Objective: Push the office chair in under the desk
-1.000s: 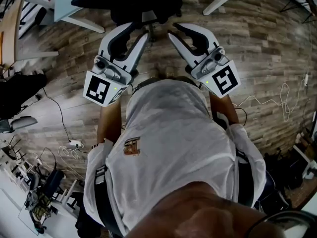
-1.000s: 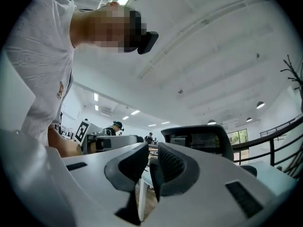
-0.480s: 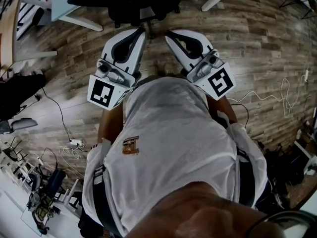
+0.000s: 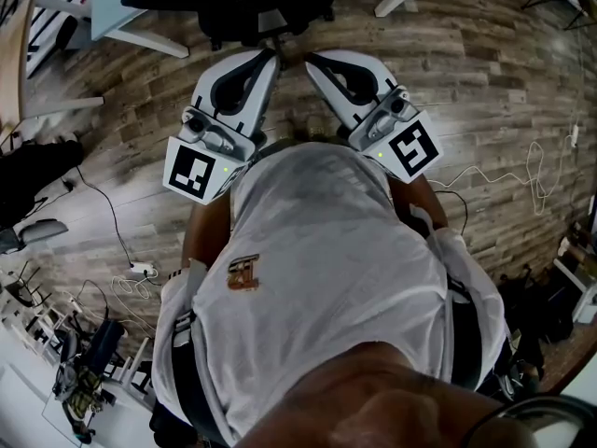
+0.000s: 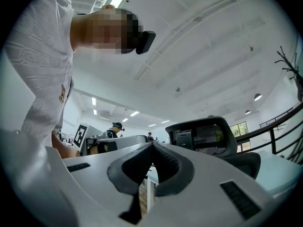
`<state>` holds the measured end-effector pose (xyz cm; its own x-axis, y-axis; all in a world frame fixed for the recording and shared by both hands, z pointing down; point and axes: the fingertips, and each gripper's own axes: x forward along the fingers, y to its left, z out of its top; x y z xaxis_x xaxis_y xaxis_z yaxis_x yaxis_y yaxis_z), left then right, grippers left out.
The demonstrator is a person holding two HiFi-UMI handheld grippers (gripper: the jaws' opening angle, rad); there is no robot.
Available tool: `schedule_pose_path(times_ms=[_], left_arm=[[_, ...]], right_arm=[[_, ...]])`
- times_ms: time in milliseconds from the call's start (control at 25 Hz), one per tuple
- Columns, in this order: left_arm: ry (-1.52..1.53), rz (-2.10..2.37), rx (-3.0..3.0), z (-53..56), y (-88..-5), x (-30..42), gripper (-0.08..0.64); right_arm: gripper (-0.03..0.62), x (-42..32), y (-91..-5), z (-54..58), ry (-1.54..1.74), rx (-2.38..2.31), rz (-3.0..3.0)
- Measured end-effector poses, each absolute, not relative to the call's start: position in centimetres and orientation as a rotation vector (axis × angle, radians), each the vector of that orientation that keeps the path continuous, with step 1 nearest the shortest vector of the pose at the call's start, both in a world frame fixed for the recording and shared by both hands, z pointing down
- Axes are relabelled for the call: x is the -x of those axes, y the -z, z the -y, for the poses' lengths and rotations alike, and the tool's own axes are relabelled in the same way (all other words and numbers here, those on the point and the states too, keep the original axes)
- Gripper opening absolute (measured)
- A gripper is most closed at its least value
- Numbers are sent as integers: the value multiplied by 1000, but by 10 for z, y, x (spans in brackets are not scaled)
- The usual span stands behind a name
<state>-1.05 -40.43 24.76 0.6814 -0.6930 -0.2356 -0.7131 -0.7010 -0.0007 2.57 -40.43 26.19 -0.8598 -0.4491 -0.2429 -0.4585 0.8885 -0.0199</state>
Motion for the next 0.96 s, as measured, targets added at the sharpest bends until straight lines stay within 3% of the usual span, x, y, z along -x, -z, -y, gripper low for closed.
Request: schedule_pose_path(times_ms=[960], left_arm=[[-291,-1149,2799,392,-248,8,18]], right_arm=[[32,-25,-262,391,-79,673,-2829]])
